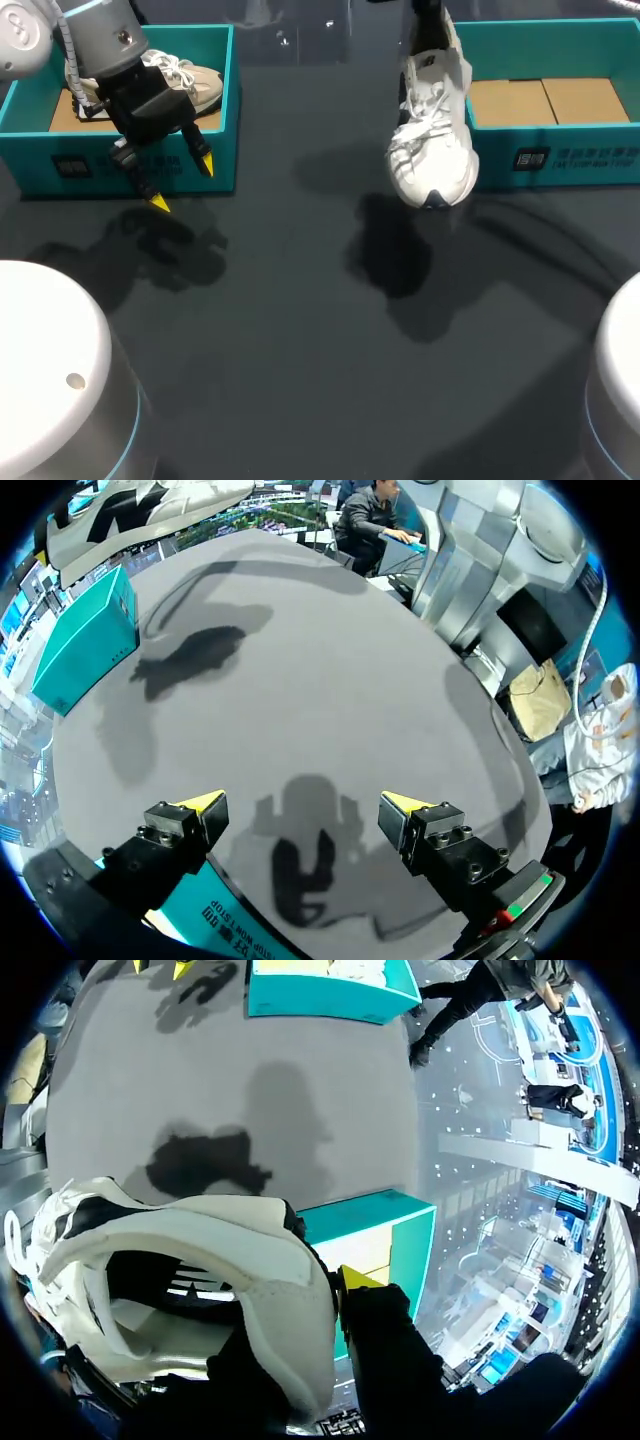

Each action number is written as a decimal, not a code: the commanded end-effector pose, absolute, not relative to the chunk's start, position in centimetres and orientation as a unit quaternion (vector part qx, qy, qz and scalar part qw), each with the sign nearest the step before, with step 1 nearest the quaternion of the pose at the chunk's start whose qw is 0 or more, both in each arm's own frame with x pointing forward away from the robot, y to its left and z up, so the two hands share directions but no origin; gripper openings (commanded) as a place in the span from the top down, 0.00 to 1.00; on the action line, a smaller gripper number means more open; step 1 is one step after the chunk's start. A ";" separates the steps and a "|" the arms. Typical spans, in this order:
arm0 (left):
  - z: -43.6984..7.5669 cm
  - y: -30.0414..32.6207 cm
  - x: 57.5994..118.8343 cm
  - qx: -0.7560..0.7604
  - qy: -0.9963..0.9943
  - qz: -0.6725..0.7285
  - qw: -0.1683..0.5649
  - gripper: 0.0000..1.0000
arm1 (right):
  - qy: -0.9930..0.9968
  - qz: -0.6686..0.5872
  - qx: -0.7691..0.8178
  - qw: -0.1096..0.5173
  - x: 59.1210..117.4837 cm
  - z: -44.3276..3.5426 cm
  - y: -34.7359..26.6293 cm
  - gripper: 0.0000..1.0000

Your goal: Take the shoe out of the shoebox, open the shoe tongue, remove and reinsert the insole, then place the shoe into the shoebox

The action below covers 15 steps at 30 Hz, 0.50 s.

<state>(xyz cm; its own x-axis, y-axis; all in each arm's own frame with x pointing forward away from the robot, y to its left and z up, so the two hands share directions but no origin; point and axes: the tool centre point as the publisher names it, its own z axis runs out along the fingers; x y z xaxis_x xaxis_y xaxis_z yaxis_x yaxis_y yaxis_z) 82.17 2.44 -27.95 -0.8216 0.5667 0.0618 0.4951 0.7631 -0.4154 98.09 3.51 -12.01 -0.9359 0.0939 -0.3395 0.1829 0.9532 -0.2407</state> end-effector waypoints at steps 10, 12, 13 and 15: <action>-27.9 2.5 82.2 -0.285 -0.934 0.193 0.092 0.00 | 0.972 -0.115 0.035 0.200 105.3 -10.1 -10.8 1.00; -27.9 2.5 82.2 -0.285 -0.934 0.193 0.092 0.00 | 0.972 -0.115 0.034 0.200 106.3 -10.2 -12.3 1.00; -27.9 2.5 82.2 -0.285 -0.934 0.193 0.092 0.00 | 0.973 -0.110 0.031 0.203 106.8 -10.3 -13.1 1.00; -27.9 2.5 82.2 -0.285 -0.934 0.193 0.092 0.00 | 0.972 -0.112 0.025 0.203 107.8 -10.4 -14.6 1.00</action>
